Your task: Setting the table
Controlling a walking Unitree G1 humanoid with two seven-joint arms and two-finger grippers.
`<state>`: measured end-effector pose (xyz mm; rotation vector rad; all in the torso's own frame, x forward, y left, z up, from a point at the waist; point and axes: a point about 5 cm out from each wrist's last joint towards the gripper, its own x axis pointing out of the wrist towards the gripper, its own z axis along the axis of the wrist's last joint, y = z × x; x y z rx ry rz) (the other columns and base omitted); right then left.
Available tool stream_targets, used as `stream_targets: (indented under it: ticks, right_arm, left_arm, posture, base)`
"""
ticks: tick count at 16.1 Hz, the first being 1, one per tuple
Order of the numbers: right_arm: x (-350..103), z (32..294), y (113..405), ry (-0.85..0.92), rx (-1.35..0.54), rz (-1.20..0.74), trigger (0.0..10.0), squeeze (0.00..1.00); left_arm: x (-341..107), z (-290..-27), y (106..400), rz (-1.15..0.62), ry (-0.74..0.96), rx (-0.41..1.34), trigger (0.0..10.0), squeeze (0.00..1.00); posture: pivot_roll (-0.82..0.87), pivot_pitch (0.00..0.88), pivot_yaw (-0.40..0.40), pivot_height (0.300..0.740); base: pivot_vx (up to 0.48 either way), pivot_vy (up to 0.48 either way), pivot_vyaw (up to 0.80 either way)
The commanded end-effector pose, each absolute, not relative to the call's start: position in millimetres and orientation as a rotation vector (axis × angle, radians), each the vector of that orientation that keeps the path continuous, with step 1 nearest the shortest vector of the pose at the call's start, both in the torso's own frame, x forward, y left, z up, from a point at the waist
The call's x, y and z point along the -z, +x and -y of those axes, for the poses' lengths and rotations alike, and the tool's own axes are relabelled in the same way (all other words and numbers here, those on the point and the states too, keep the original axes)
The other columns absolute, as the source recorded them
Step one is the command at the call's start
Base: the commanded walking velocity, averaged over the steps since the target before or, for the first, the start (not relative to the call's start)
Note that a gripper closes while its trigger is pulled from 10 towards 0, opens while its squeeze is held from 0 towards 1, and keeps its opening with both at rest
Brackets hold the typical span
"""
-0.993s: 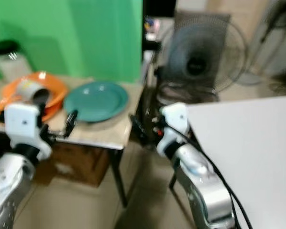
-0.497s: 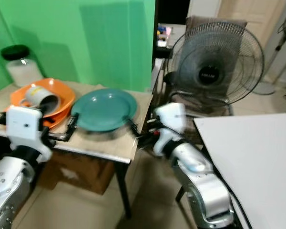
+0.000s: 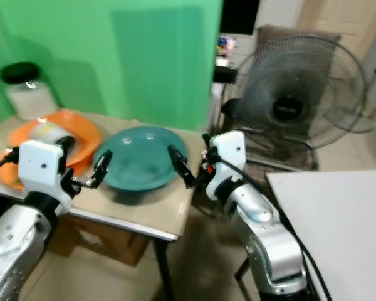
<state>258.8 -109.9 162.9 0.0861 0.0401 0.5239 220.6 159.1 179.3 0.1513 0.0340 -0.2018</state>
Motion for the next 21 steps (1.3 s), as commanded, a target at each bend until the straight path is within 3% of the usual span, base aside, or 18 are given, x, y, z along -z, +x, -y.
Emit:
stream_targets:
  ticks: [1, 6, 16, 21]
  right_arm:
    - [-166.8, 111.2, 260.8, 0.086, -0.513, -0.023, 10.0, 0.00]
    - [-165.6, 111.3, 262.8, 0.100, -0.509, -0.032, 10.0, 0.00]
    - [-150.1, 123.7, 273.8, 0.164, -0.518, -0.177, 10.0, 0.00]
    - [-149.0, 123.2, 274.7, 0.180, -0.520, -0.189, 10.0, 0.00]
  left_arm:
    - [-180.8, -161.0, 220.9, -0.028, 0.164, 0.204, 10.0, 0.00]
    - [-179.2, -162.2, 223.1, -0.037, 0.180, 0.222, 10.0, 0.00]
    - [-142.3, -158.8, 271.0, -0.102, 0.327, 0.505, 10.0, 0.00]
    - [-110.6, -167.2, 278.4, -0.185, 0.293, 0.558, 10.0, 0.00]
  posture:
    - [0.05, 0.000, 0.030, 0.740]
    - [0.05, 0.000, 0.030, 0.740]
    - [0.04, 0.000, 0.016, 0.740]
    - [0.03, 0.000, 0.021, 0.740]
  base:
    - [0.334, 0.000, 0.00]
    - [0.318, 0.000, 0.00]
    - [0.000, 0.000, 0.00]
    - [0.000, 0.000, 0.00]
